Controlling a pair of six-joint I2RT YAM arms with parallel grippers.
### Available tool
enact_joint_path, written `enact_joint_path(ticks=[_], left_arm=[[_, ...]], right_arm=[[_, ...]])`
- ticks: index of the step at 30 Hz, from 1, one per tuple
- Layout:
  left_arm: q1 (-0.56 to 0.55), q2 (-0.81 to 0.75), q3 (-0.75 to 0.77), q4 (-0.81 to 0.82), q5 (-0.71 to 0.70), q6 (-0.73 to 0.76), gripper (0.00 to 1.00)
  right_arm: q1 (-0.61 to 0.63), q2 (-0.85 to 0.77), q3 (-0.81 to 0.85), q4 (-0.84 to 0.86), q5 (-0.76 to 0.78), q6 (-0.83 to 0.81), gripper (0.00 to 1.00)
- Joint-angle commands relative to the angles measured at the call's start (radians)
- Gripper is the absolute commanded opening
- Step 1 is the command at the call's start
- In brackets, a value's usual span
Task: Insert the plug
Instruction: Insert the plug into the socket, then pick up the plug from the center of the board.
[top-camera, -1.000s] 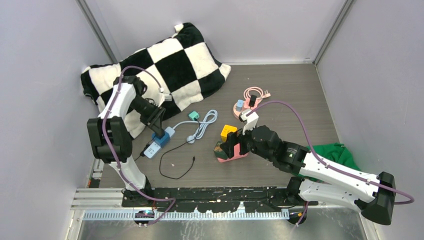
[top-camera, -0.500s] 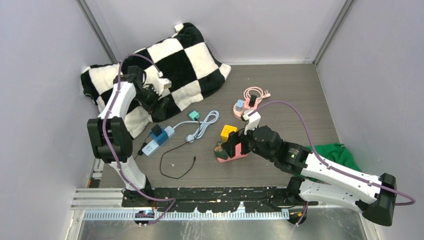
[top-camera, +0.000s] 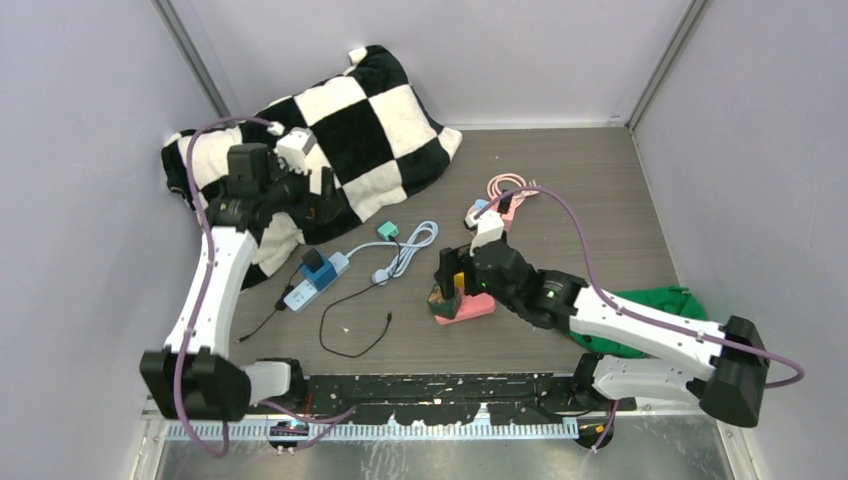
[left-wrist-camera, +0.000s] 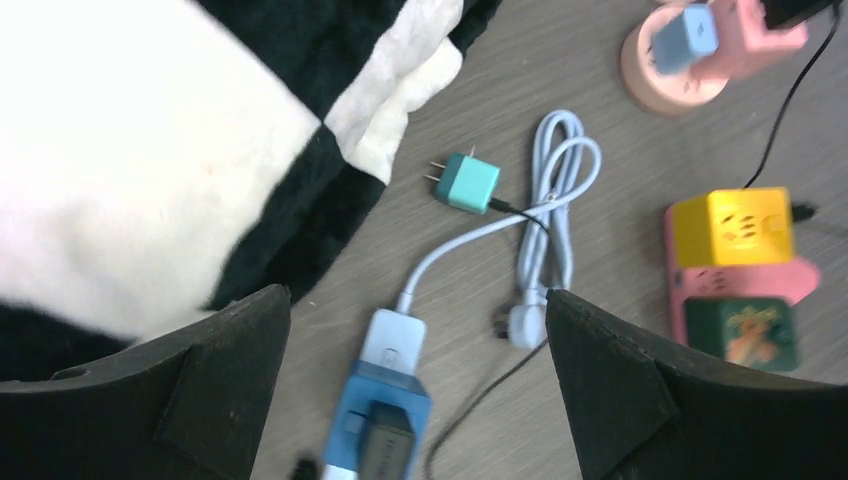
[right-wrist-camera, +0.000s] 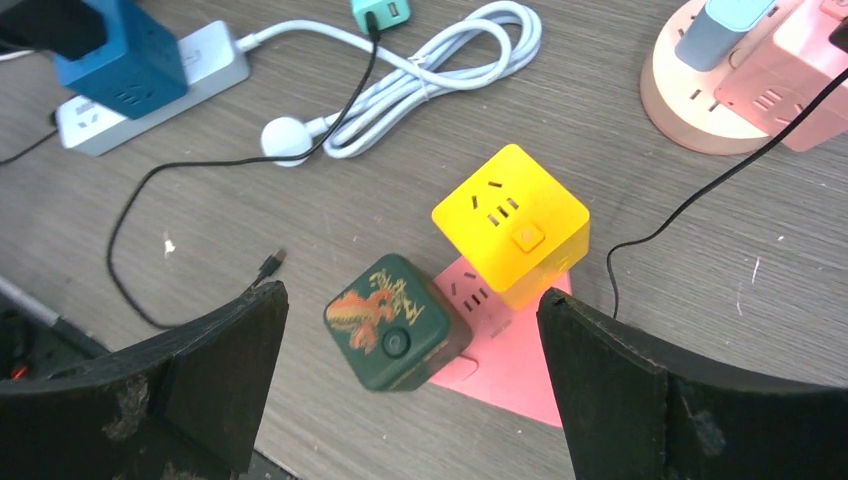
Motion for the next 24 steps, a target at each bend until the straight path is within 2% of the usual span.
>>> enact_joint_path(ticks=[1, 5, 11, 14, 19, 24], left_arm=[[0.006, -0.178, -0.173, 0.231, -0.068, -0.432, 1.00], [0.007, -0.355, -0.371, 0.304, -0.113, -0.504, 1.00], [0.006, -0.575, -0.561, 0.364, -0.238, -0.547, 1.00], [-0.019, -0.600, -0.577, 0.327, -0.290, -0.555, 1.00], [-0.059, -0.607, -0.560, 0.289, -0.315, -0.514, 1.00], [-0.098, -0.613, -0.554, 0.252, -0.431, -0.504, 1.00]], right_arm=[[-0.014, 0.121, 0.103, 0.074, 0.079, 0.024, 1.00], [-0.030, 0.268, 0.177, 0.162, 0.003, 0.016, 0.97], [-0.080, 0.509, 0.326, 0.238, -0.058, 0.077, 0.69], [-0.113, 0.601, 0.342, 0.356, -0.093, 0.138, 0.58], [-0.183, 0.768, 0.435, 0.398, -0.099, 0.208, 0.55], [-0.247, 0.899, 0.514, 0.391, -0.148, 0.240, 0.56]])
